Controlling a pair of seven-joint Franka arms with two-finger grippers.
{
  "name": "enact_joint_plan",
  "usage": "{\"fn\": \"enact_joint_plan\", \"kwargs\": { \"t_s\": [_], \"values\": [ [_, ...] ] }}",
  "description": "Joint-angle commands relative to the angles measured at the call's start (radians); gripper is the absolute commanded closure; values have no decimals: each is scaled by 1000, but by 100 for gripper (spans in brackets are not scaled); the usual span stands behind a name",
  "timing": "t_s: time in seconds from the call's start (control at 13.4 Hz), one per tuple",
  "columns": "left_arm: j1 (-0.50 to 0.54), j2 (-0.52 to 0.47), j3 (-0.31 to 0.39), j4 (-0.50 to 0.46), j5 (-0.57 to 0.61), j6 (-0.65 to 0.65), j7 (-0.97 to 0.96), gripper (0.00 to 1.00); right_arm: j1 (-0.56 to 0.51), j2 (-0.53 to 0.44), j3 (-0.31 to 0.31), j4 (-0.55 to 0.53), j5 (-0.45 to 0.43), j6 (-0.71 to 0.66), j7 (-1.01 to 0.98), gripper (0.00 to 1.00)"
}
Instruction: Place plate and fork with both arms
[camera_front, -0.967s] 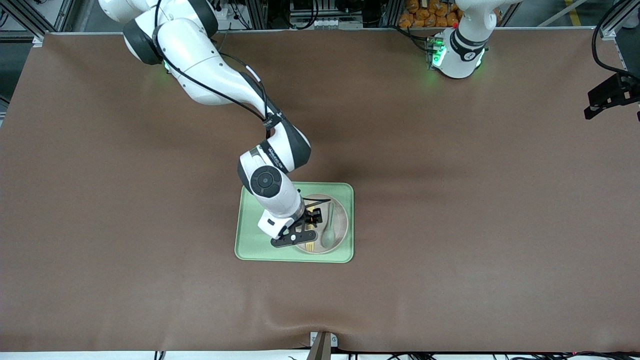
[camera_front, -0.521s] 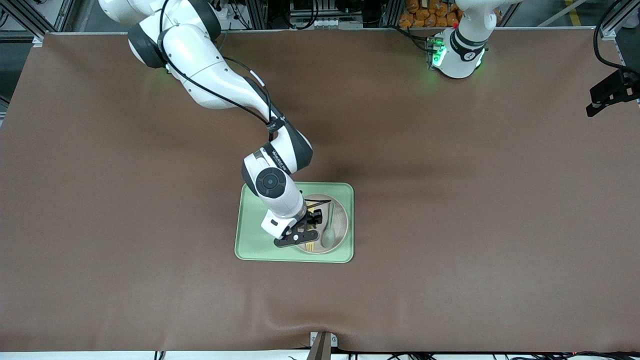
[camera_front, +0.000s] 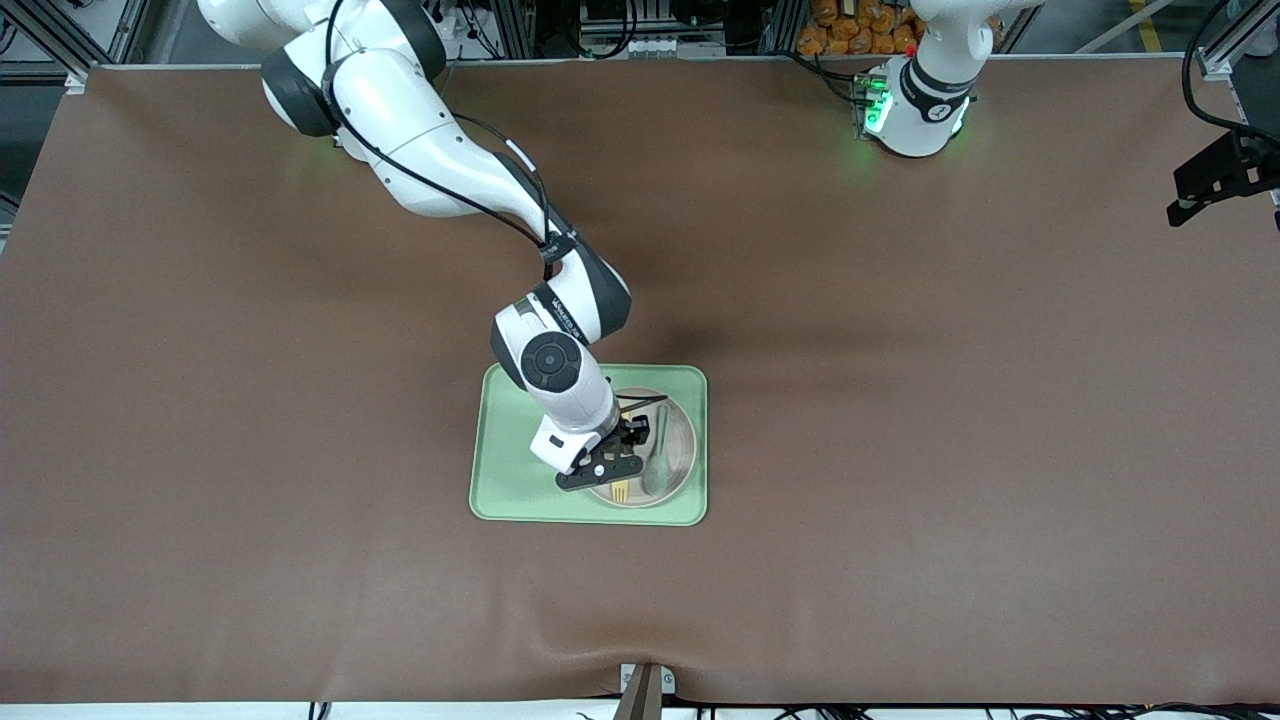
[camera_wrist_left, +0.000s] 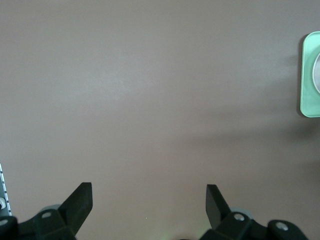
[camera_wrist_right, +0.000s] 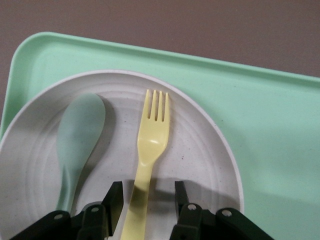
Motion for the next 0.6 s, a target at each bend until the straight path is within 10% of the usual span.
{"fn": "enact_joint_plan", "kwargs": {
  "t_s": [0.0, 0.3, 0.52],
  "values": [
    [-97, -27, 99, -23, -4, -10, 6, 0, 13, 31, -12, 40, -24, 3, 19, 57],
    [-204, -27, 197, -25, -4, -11, -40, 0, 13, 34, -10, 40, -56, 0, 20, 98],
    [-235, -35, 215, -28, -4, -11, -48, 0, 8, 28, -10, 41, -56, -9, 20, 99]
  ]
}}
